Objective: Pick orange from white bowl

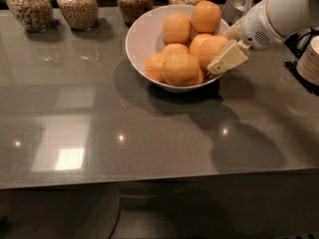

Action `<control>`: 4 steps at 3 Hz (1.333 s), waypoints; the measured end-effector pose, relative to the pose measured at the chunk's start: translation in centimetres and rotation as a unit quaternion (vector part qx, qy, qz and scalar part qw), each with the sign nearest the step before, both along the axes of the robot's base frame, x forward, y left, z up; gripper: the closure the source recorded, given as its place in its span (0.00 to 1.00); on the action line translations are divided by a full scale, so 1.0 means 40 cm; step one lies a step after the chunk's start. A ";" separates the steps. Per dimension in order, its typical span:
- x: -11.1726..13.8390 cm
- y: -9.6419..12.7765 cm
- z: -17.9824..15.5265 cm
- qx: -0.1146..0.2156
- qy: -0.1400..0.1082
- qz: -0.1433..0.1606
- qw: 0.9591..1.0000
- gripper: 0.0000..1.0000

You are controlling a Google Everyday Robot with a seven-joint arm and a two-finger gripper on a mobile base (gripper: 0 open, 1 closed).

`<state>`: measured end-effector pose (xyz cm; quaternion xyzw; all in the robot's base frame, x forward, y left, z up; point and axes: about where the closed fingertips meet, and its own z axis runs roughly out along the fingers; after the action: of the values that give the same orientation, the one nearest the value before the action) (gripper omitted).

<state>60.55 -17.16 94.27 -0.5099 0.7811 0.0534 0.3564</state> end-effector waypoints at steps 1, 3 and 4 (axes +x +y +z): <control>0.015 0.008 -0.020 0.003 0.006 0.001 1.000 0.32; 0.036 0.011 -0.045 0.003 -0.003 -0.005 1.000 0.65; 0.033 0.012 -0.029 0.008 -0.015 -0.005 1.000 0.88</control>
Offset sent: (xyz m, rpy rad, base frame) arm 0.0184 0.0022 -0.0272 0.0083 0.0154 -0.0142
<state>61.86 -16.67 93.11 -0.5043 0.7774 0.0501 0.3726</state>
